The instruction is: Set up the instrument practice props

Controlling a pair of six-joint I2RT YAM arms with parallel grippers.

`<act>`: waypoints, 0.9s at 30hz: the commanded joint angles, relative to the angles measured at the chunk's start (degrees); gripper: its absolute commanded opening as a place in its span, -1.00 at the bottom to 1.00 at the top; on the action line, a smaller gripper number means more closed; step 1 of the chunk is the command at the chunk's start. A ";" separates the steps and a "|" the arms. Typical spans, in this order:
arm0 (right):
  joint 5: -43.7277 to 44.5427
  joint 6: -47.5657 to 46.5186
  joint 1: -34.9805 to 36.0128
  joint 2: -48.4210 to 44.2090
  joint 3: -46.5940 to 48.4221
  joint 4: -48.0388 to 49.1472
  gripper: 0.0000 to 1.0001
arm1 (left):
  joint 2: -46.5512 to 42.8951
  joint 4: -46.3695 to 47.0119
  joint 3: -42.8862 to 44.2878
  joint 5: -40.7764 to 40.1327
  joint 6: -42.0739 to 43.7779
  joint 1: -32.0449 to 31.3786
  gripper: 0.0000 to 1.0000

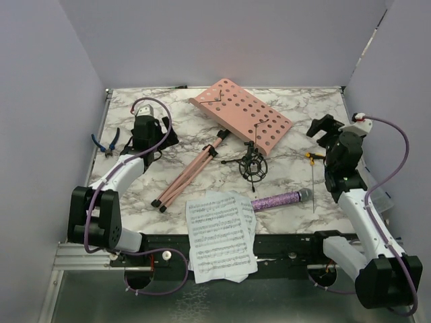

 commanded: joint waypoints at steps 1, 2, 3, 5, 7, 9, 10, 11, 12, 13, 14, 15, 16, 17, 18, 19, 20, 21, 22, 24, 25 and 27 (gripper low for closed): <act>-0.42 8.46 -0.26 -2.68 -1.86 -19.31 1.00 | -6.53 -3.72 -0.06 4.43 -2.26 0.36 0.98; 0.30 10.13 -0.27 -2.98 -2.15 -20.89 1.00 | -7.99 -4.02 -0.40 3.72 -2.34 0.35 0.98; 1.54 12.60 -0.26 -2.98 -2.27 -22.11 1.00 | -9.55 -4.21 -0.96 2.15 -2.72 0.30 0.98; 4.69 17.24 -0.30 -2.37 -1.33 -26.37 1.00 | -12.40 -4.35 -2.73 -2.09 -5.68 0.40 0.98; 5.47 20.07 -0.25 -1.65 -0.90 -28.60 1.00 | -14.50 -6.06 -4.83 -10.08 -13.42 0.43 0.98; 6.68 23.08 -0.28 -1.09 -0.92 -30.69 1.00 | -15.50 -12.46 -6.06 -16.05 -21.29 0.87 0.98; 6.67 23.54 -0.27 -0.89 -1.02 -30.86 1.00 | -15.52 -13.28 -6.81 -15.52 -20.97 1.41 0.98; 5.71 22.82 -0.34 -0.73 -1.31 -30.09 1.00 | -15.14 -12.61 -7.27 -12.96 -18.39 1.90 0.98; 3.91 21.59 -0.28 -0.55 -1.69 -28.99 1.00 | -14.38 -12.09 -7.24 -11.50 -16.16 1.98 0.98; 1.97 20.38 -0.33 -0.31 -1.79 -28.30 1.00 | -13.22 -12.79 -6.95 -11.33 -15.42 1.97 0.98; -0.03 19.58 -0.34 0.03 -1.77 -28.01 1.00 | -11.97 -13.47 -6.73 -11.23 -14.91 1.99 0.98; -2.56 18.65 -0.31 0.50 -1.85 -27.46 1.00 | -10.75 -13.91 -6.40 -10.99 -13.99 2.01 0.98; -5.20 17.48 -0.32 1.01 -1.97 -26.64 1.00 | -9.53 -14.00 -6.10 -10.02 -12.87 1.97 0.98; -8.52 16.65 -0.27 1.60 -2.02 -25.85 1.00 | -8.42 -14.08 -5.80 -9.19 -11.77 1.95 0.98; -11.37 16.18 -0.30 2.38 -2.13 -24.87 1.00 | -7.65 -13.93 -5.57 -8.00 -10.55 1.97 0.98; -14.39 16.10 -0.24 3.31 -2.01 -24.16 1.00 | -7.13 -13.87 -5.33 -6.75 -9.42 1.95 0.98; -17.53 16.43 -0.29 4.73 -1.88 -23.46 1.00 | -6.77 -13.89 -5.24 -5.98 -8.81 1.91 0.98; -20.21 17.01 -0.32 6.39 -1.27 -23.44 1.00 | -6.68 -13.52 -5.37 -4.61 -8.53 1.86 0.98; -22.59 17.86 -0.29 8.52 -0.49 -23.68 1.00 | -6.69 -13.03 -5.55 -2.68 -7.96 1.80 0.98; -27.79 19.01 -0.30 12.83 0.88 -23.00 1.00 | -6.81 -11.93 -5.89 1.37 -7.14 1.51 0.98; -30.34 19.76 -0.29 14.91 1.40 -22.51 1.00 | -6.97 -11.63 -6.08 2.74 -6.71 1.24 0.98; -36.05 21.19 -0.35 18.54 1.47 -18.94 0.98 | -7.42 -11.26 -6.38 4.63 -5.84 0.36 0.98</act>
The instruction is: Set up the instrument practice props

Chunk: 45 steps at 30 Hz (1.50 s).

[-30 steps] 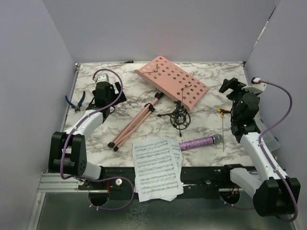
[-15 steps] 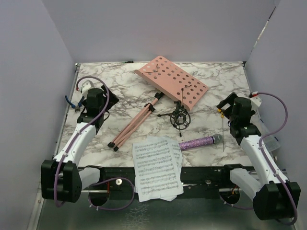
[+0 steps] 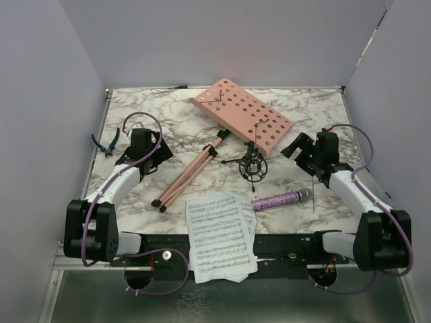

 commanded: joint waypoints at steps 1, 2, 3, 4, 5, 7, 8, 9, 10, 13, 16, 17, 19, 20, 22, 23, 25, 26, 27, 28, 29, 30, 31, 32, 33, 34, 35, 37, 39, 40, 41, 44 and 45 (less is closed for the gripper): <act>-17.46 3.66 -0.28 7.05 1.74 6.51 0.97 | -1.30 1.41 -0.25 8.50 3.70 -2.10 0.98; -19.81 4.71 -0.28 8.63 1.45 9.16 0.97 | -1.71 1.33 -0.26 8.54 4.01 -3.03 0.98; -23.04 5.45 -0.27 10.37 1.08 12.37 0.96 | -2.07 1.38 -0.37 8.46 4.30 -4.03 0.98; -25.55 5.78 -0.28 11.86 1.02 14.95 0.96 | -2.54 1.30 -0.41 8.38 4.53 -5.09 0.98; -26.82 6.52 -0.28 13.70 1.10 16.75 0.93 | -2.99 1.29 -0.52 8.32 4.61 -5.92 0.98; -27.63 7.69 -0.71 15.99 1.48 18.54 0.92 | -3.92 1.30 -0.91 8.37 4.42 -7.25 0.98; -28.13 8.50 -1.18 16.98 1.33 20.02 0.92 | -4.77 1.35 -1.31 8.51 4.50 -7.76 0.98; -28.89 9.72 -1.82 18.13 1.22 21.88 0.92 | -5.50 1.30 -1.63 8.52 4.46 -8.32 0.98; -30.19 11.16 -2.42 19.41 0.98 24.47 0.93 | -6.26 1.29 -2.01 8.52 4.32 -8.86 0.98; -36.23 16.31 -4.07 25.49 0.48 35.46 0.92 | -8.24 1.38 -2.85 8.44 4.00 -10.22 0.98; -40.41 22.25 -4.61 31.73 -0.02 48.28 0.83 | -10.10 1.47 -3.22 8.61 3.69 -10.78 0.98; -41.19 24.44 -4.62 33.29 0.04 52.08 0.79 | -10.86 1.49 -3.36 8.81 3.59 -10.86 0.98; -41.86 26.02 -4.67 36.20 1.24 55.78 0.77 | -12.43 1.70 -3.82 8.89 3.34 -11.03 0.98; -41.67 26.04 -4.68 37.41 2.39 55.12 0.77 | -13.27 1.90 -4.11 8.89 3.28 -11.06 0.98; -41.00 26.04 -4.75 39.67 4.53 53.50 0.77 | -14.96 2.21 -4.56 8.86 2.96 -11.04 0.98; -40.81 26.29 -4.76 40.81 5.34 53.86 0.78 | -15.68 2.32 -4.78 8.93 2.86 -11.06 0.98; -40.77 27.18 -4.76 43.10 6.71 55.27 0.78 | -17.18 2.55 -5.40 8.92 2.60 -11.10 0.98; -40.91 27.58 -4.76 44.29 7.55 55.83 0.77 | -17.69 2.73 -5.61 8.76 2.46 -11.04 0.98; -41.16 28.04 -4.76 45.52 8.54 56.28 0.76 | -18.23 2.82 -5.87 8.72 2.45 -11.06 0.98; -41.45 28.51 -4.72 46.61 9.39 56.94 0.74 | -18.55 3.22 -6.13 8.86 2.36 -11.03 0.98; -41.62 28.90 -4.76 47.70 10.28 57.47 0.72 | -18.77 3.39 -6.30 8.97 2.27 -11.04 0.98; -41.75 29.22 -4.74 48.53 11.22 57.80 0.70 | -18.80 3.56 -6.38 9.17 2.16 -11.02 0.98; -41.80 29.35 -4.76 49.48 12.13 57.92 0.69 | -18.77 3.78 -6.51 9.31 2.09 -11.01 0.98; -41.74 29.50 -4.76 50.35 13.25 57.91 0.67 | -18.66 3.89 -6.61 9.41 2.05 -11.02 0.98; -41.92 29.68 -4.76 51.36 14.27 57.83 0.66 | -18.50 4.00 -6.65 9.56 2.05 -11.04 0.98; -42.22 30.22 -4.76 52.42 15.30 58.44 0.63 | -18.29 4.08 -6.62 9.59 2.00 -11.06 0.98; -42.77 31.02 -4.75 53.35 15.97 59.69 0.57 | -18.09 4.05 -6.53 9.81 1.96 -11.04 0.98; -43.29 33.20 -4.76 55.15 16.59 63.26 0.49 | -17.73 4.05 -6.36 10.27 1.81 -11.05 0.98; -43.32 34.52 -4.76 56.13 16.85 66.45 0.40 | -17.47 4.37 -6.35 10.37 1.78 -11.01 0.98; -43.32 35.00 -4.76 56.56 17.32 67.49 0.37 | -17.30 4.57 -6.47 10.28 1.78 -11.05 0.98; -43.39 35.52 -4.76 56.96 17.71 68.43 0.34 | -17.08 4.62 -6.60 10.08 1.85 -11.02 0.98; -43.85 37.13 -4.68 57.76 18.54 70.86 0.20 | -15.86 4.99 -7.07 9.47 1.88 -11.07 0.98; -44.03 37.33 -4.68 57.89 18.92 71.40 0.11 | -15.21 5.06 -7.17 9.60 1.87 -11.02 0.98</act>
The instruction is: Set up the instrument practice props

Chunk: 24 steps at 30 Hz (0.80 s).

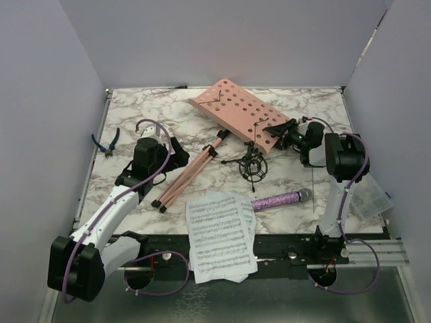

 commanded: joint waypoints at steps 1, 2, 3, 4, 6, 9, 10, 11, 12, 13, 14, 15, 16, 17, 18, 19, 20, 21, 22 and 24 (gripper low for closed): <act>-2.38 2.93 -0.11 1.33 2.99 8.11 0.01 | 2.41 1.24 -1.27 0.64 -0.50 -0.20 0.98; -2.68 2.93 0.02 1.35 3.55 7.91 -0.07 | 3.14 1.35 -1.37 0.46 -0.67 -0.18 0.98; -3.03 2.94 0.19 1.35 3.99 7.41 -0.16 | 3.76 1.31 -1.37 0.32 -0.70 -0.25 0.98; -3.42 2.90 0.37 1.35 4.41 6.98 -0.24 | 4.32 1.31 -1.30 0.28 -0.72 -0.29 0.98; -4.18 2.74 0.88 1.14 5.17 6.42 -0.53 | 5.33 1.21 -1.05 -0.17 -0.67 -0.45 0.98; -5.37 0.59 1.55 0.27 6.80 2.98 -0.85 | 6.24 0.02 -0.32 -2.84 -0.40 -1.05 0.98; -5.49 -0.31 1.58 -0.30 7.16 1.34 -0.96 | 6.64 -1.03 0.13 -4.74 -0.46 -1.34 0.98; -5.50 -1.09 1.58 -0.99 7.34 -0.34 -0.99 | 7.11 -2.18 0.72 -6.83 -0.27 -1.56 0.98; -5.58 -1.69 1.58 -1.82 7.41 -1.12 -0.99 | 7.67 -3.32 1.50 -8.25 -0.08 -1.88 0.98; -5.75 -2.27 1.54 -2.58 7.42 -1.91 -0.99 | 8.31 -4.48 2.27 -9.70 0.31 -2.23 0.98; -5.89 -2.94 1.58 -3.43 7.73 -3.14 -0.99 | 8.99 -5.49 3.08 -10.85 0.90 -2.67 0.98; -6.00 -3.63 1.58 -4.19 8.02 -4.24 -0.99 | 9.95 -6.28 3.75 -11.88 1.47 -3.12 0.98; -6.15 -4.35 1.58 -5.06 8.35 -5.54 -0.99 | 10.86 -7.10 4.55 -12.69 2.14 -3.60 0.98; -6.26 -4.81 1.58 -5.88 8.53 -6.37 -0.99 | 12.04 -7.86 5.30 -13.03 2.83 -4.01 0.98; -6.41 -5.10 1.58 -6.66 8.73 -6.93 -0.99 | 13.28 -8.34 6.11 -12.86 3.60 -4.48 0.98; -6.58 -5.15 1.58 -7.45 8.90 -7.29 -0.99 | 14.42 -8.78 6.82 -12.72 4.21 -4.96 0.98; -6.75 -5.20 1.58 -8.17 9.03 -7.44 -0.99 | 15.61 -9.01 7.29 -12.40 4.48 -5.54 0.98; -7.00 -5.15 2.49 -8.95 9.12 -7.69 -0.99 | 16.72 -9.07 7.77 -11.69 4.81 -6.06 0.98; -7.07 -5.17 2.91 -9.73 9.19 -8.20 -0.99 | 17.94 -9.04 8.22 -11.09 5.23 -6.59 0.98; -7.44 -5.43 3.75 -11.66 9.47 -9.74 -0.99 | 20.30 -9.07 9.10 -10.47 5.84 -7.77 0.98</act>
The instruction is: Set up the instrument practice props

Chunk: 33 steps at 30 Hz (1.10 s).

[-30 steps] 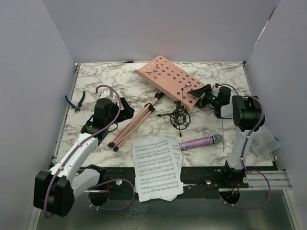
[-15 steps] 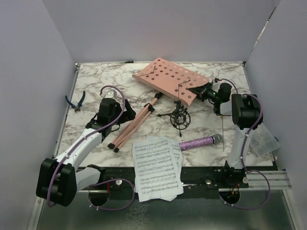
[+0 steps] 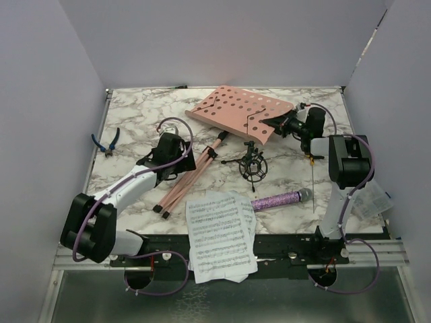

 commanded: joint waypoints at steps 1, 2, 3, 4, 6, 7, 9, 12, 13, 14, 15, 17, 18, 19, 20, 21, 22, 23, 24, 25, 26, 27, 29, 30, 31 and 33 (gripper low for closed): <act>-4.51 -6.73 2.50 -6.59 2.66 -0.46 -0.99 | 5.02 -2.60 2.86 0.00 2.97 -2.59 0.98; -4.66 -7.08 3.00 -7.37 2.92 -1.28 -0.99 | 5.86 -2.58 3.07 0.12 3.10 -3.10 0.98; -4.75 -7.48 3.52 -8.24 3.41 -2.23 -0.99 | 6.66 -2.57 3.15 -0.15 3.13 -3.63 0.98; -4.98 -7.87 3.93 -8.94 3.97 -3.13 -0.99 | 7.40 -2.49 3.26 -0.55 3.11 -4.12 0.98; -5.28 -8.24 4.90 -10.53 4.76 -4.43 -0.99 | 8.35 -2.56 3.32 -1.04 2.97 -4.90 0.98; -5.29 -8.38 5.27 -11.37 5.04 -5.00 -0.99 | 8.67 -2.50 3.24 -1.10 2.89 -5.19 0.98; -5.28 -8.78 5.90 -13.00 5.90 -6.39 -0.99 | 8.78 -2.56 3.06 -1.26 2.78 -5.66 0.95; -5.03 -9.89 6.52 -15.21 7.17 -8.94 -1.00 | 8.05 -2.31 2.49 -1.42 2.82 -6.10 0.86; -5.00 -10.15 6.79 -15.92 7.45 -9.39 -0.99 | 7.89 -2.37 2.38 -1.18 2.90 -6.17 0.82; -4.93 -10.24 7.06 -16.62 7.73 -9.68 -0.99 | 7.67 -2.28 2.25 -0.74 2.99 -6.18 0.81; -4.91 -10.44 7.29 -17.17 8.10 -10.09 -0.99 | 7.49 -2.30 2.18 -0.26 3.04 -6.25 0.79; -4.82 -11.49 7.67 -17.95 9.17 -11.75 -0.99 | 7.02 -2.37 2.02 0.11 2.92 -6.50 0.72; -4.63 -12.13 7.80 -18.32 9.67 -12.64 -0.99 | 6.60 -2.39 1.93 0.12 2.81 -6.72 0.68; -4.35 -12.71 7.95 -18.65 10.06 -13.69 -0.99 | 6.17 -2.33 1.85 0.17 2.60 -6.85 0.64; -4.23 -13.21 8.08 -18.96 10.35 -14.41 -0.99 | 5.66 -2.33 1.74 0.31 2.38 -6.94 0.58; -4.18 -13.38 8.14 -19.22 10.52 -14.75 -0.99 | 4.87 -2.34 1.73 0.56 2.28 -6.97 0.50; -4.26 -13.48 8.18 -19.49 10.60 -14.85 -0.99 | 4.28 -2.39 1.61 0.81 2.14 -7.05 0.43; -4.35 -13.52 8.26 -19.69 10.68 -14.92 -0.99 | 3.85 -2.35 1.41 1.15 2.06 -7.06 0.31; -4.44 -13.60 8.35 -19.79 10.96 -15.04 -0.99 | 3.48 -2.37 1.32 1.47 2.07 -7.06 0.14; -4.58 -13.66 8.44 -19.83 11.21 -15.22 -0.99 | 3.24 -2.38 1.17 1.52 2.08 -7.06 -0.07; -4.68 -13.68 8.51 -19.92 11.44 -15.44 -0.99 | 3.13 -2.46 1.12 1.46 2.08 -7.06 -0.22; -4.79 -13.69 8.61 -20.07 11.70 -15.53 -0.99 | 3.05 -2.44 1.04 1.44 1.95 -7.06 -0.32; -4.98 -13.73 8.78 -20.48 12.21 -15.81 -0.99 | 2.97 -2.56 0.96 1.63 1.74 -7.06 -0.46; -5.17 -13.82 8.92 -20.60 12.54 -15.94 -0.99 | 2.83 -2.60 1.02 1.88 1.66 -7.06 -0.62; -5.39 -13.94 9.08 -20.75 13.00 -16.19 -0.99 | 2.66 -2.63 1.03 2.02 1.57 -7.06 -0.75; -5.79 -14.07 9.31 -21.04 13.87 -16.60 -0.99 | 2.08 -2.62 0.97 1.96 1.31 -7.06 -0.88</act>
